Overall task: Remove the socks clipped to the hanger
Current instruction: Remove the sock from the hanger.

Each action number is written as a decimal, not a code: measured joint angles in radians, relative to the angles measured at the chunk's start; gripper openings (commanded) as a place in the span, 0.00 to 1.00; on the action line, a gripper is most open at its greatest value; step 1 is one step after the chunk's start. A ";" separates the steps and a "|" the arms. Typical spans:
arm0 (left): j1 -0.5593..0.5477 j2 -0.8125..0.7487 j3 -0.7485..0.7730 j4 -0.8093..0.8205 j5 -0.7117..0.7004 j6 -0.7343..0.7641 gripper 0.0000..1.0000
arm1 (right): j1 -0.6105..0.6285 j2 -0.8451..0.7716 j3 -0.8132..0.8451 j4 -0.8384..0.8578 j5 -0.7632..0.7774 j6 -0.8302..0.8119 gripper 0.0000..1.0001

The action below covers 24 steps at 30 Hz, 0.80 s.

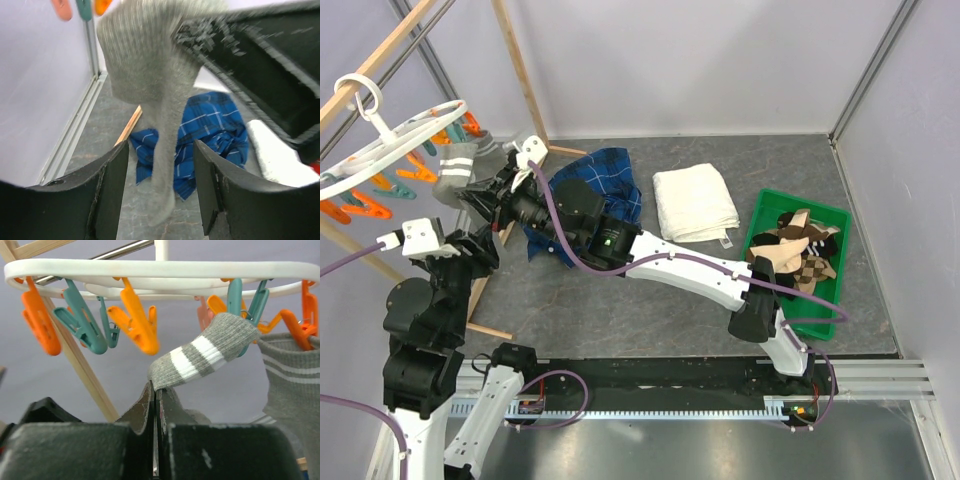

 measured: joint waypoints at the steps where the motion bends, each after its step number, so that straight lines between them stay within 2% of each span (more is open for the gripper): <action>1: 0.000 0.000 -0.009 -0.001 -0.011 0.000 0.58 | 0.002 0.000 0.000 0.000 -0.004 0.006 0.00; 10: 0.000 0.000 -0.015 0.008 -0.109 0.000 0.56 | 0.006 -0.003 -0.022 0.004 -0.037 0.061 0.00; 12: 0.000 0.000 -0.019 0.024 -0.122 0.000 0.50 | 0.006 -0.003 -0.022 0.006 -0.046 0.068 0.00; 13: 0.000 0.000 -0.024 0.037 -0.130 0.001 0.45 | 0.006 -0.003 -0.022 0.009 -0.052 0.072 0.00; 14: 0.000 0.001 -0.031 0.047 -0.140 0.002 0.30 | 0.006 -0.003 -0.022 0.010 -0.057 0.076 0.00; 16: 0.000 0.010 -0.041 0.061 -0.151 0.007 0.17 | 0.006 -0.003 -0.022 0.010 -0.066 0.078 0.00; 17: 0.000 0.016 -0.041 0.063 -0.155 0.008 0.06 | 0.006 -0.003 -0.022 0.010 -0.068 0.078 0.00; 19: 0.000 0.033 -0.042 0.070 -0.159 0.011 0.02 | 0.006 -0.003 -0.022 0.010 -0.072 0.078 0.01; 21: 0.000 0.043 -0.042 0.076 -0.158 0.012 0.02 | 0.006 -0.003 -0.022 0.010 -0.078 0.075 0.13; 22: 0.000 0.045 -0.042 0.078 -0.158 0.012 0.02 | 0.006 -0.003 -0.022 0.009 -0.081 0.074 0.28; 24: 0.000 0.046 -0.040 0.077 -0.158 0.012 0.02 | 0.004 -0.003 -0.022 0.008 -0.086 0.073 0.35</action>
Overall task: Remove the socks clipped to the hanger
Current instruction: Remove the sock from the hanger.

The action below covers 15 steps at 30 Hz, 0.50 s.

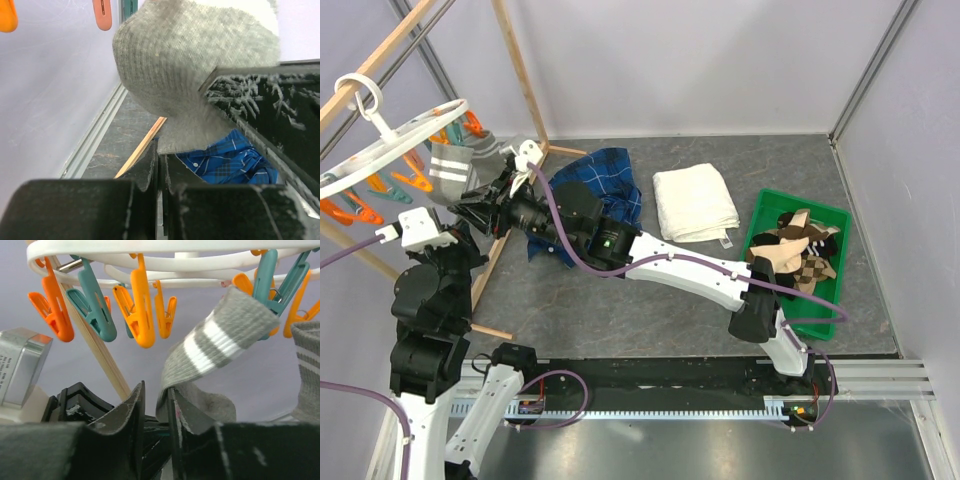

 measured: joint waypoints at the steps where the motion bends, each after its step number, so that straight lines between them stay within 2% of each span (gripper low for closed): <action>1: 0.000 0.000 0.003 -0.001 0.001 0.000 0.02 | -0.001 0.000 0.000 -0.001 -0.001 0.002 0.41; 3: 0.000 0.000 0.011 -0.003 0.009 0.000 0.02 | -0.011 -0.001 0.005 -0.017 -0.001 0.005 0.52; 4: 0.000 -0.001 0.014 -0.003 0.015 0.000 0.02 | -0.015 -0.001 0.013 -0.034 0.000 0.012 0.61; 7: 0.000 -0.003 0.015 -0.004 0.022 0.000 0.02 | -0.038 -0.001 0.051 -0.082 0.009 0.028 0.70; 11: 0.000 -0.003 0.015 -0.008 0.028 -0.001 0.02 | -0.096 -0.001 0.119 -0.111 0.025 0.048 0.77; 15: 0.000 -0.007 0.021 -0.032 0.044 -0.013 0.02 | -0.168 0.026 0.243 -0.121 0.009 0.079 0.77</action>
